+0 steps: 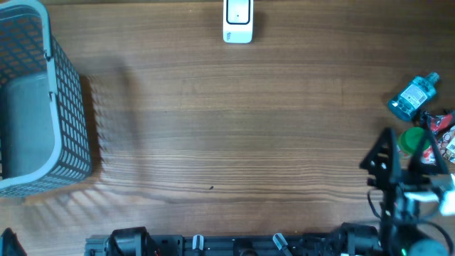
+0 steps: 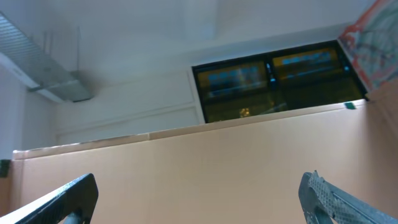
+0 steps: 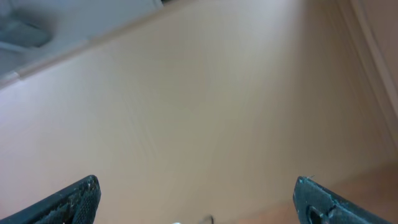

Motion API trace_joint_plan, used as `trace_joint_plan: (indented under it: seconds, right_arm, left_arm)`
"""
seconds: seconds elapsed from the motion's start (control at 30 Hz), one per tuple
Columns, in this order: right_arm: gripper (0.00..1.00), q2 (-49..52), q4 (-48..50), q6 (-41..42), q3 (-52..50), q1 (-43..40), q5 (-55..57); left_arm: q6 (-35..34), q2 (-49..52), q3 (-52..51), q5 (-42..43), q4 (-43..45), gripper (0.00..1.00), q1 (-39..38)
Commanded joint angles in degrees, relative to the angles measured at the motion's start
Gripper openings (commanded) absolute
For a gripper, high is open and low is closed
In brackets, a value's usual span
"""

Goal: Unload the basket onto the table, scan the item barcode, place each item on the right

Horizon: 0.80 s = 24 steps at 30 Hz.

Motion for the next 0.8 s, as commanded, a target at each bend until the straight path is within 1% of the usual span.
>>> trace_joint_plan:
  seconds: [0.0,0.07,0.13,0.37,0.53,0.57,0.77]
  right_arm:
    - [1.00,-0.5,4.8,4.9,-7.3,-0.3,-1.3]
    - [1.00,-0.5,8.3,8.1,-11.7,-0.3,0.1]
    - [1.00,-0.5,12.0,8.0,-16.7,-0.3,0.4]
    - [1.00,-0.5,12.3,9.2,-22.6,-0.3,0.4]
    - [1.00,-0.4,4.2,9.2,-22.8,-0.3,0.7]
    - [1.00,-0.4,2.2,9.6,-22.8,-0.3,2.6]
    - [1.00,0.3,1.9,9.6,-22.8,-0.3,4.0]
  left_arm:
    - [1.4,-0.5,-0.6,-3.8,-0.2,1.00,-0.3]
    - [1.4,-0.5,-0.7,-3.7,-0.2,1.00,-0.3]
    - [1.4,-0.5,-1.1,-3.8,-0.1,1.00,-0.3]
    - [1.4,-0.5,-4.2,-3.7,1.7,1.00,-0.3]
    - [1.4,-0.5,-7.2,-3.7,3.1,1.00,-0.3]
    - [1.4,-0.5,-7.4,-3.7,3.1,1.00,-0.3]
    - [0.2,-0.5,-9.6,-2.4,3.0,1.00,-0.3]
